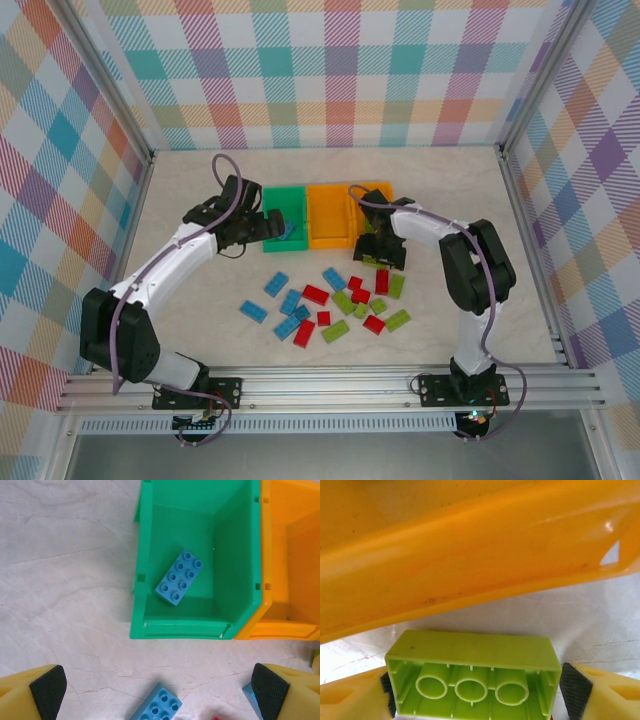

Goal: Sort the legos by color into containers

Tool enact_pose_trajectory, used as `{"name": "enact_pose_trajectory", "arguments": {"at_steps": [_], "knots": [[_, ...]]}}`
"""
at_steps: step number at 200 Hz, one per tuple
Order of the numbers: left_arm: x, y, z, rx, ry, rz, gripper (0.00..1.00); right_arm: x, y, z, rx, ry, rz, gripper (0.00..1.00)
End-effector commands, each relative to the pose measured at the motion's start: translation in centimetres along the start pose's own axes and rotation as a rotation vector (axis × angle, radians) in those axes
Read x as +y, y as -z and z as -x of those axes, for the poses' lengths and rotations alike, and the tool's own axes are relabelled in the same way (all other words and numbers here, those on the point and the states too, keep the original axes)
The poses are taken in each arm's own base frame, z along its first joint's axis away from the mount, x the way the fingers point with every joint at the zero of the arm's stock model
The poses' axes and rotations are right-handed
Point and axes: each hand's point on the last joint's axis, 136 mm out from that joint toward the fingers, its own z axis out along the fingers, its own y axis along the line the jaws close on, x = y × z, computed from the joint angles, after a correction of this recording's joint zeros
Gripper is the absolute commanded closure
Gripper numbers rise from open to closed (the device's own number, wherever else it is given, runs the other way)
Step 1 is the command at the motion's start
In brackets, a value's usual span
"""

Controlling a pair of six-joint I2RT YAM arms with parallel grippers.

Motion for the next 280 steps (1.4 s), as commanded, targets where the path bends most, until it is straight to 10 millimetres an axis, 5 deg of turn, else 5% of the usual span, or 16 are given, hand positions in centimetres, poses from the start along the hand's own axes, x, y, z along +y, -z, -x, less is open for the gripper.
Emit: {"name": "enact_pose_trajectory", "arguments": {"at_steps": [1,39,65,129,196,245,280], "knots": [[0.8,0.9,0.5,-0.04,0.028,0.014,0.02,-0.3,0.5,0.1,-0.004,0.026,-0.041,0.2],[1.5,0.9,0.1,-0.043,0.04,0.033,0.02,-0.2,1.1,0.0,-0.019,0.034,-0.011,0.4],[1.9,1.1,0.1,-0.046,0.044,0.044,0.02,0.1,3.2,0.3,-0.058,0.035,0.017,0.49],[3.4,0.6,-2.0,-0.002,0.029,0.089,0.01,1.0,10.2,4.4,-0.23,0.067,0.086,0.49],[4.9,-0.5,-6.3,0.112,0.091,0.117,0.01,1.9,7.9,10.0,-0.157,-0.014,0.091,0.45],[4.4,-1.4,-8.4,0.158,0.125,0.054,0.01,2.7,6.5,11.1,-0.117,-0.035,0.078,0.3],[3.4,-2.9,-10.6,0.242,-0.016,-0.009,0.04,3.4,7.7,11.2,-0.127,-0.05,0.12,0.17]]}}
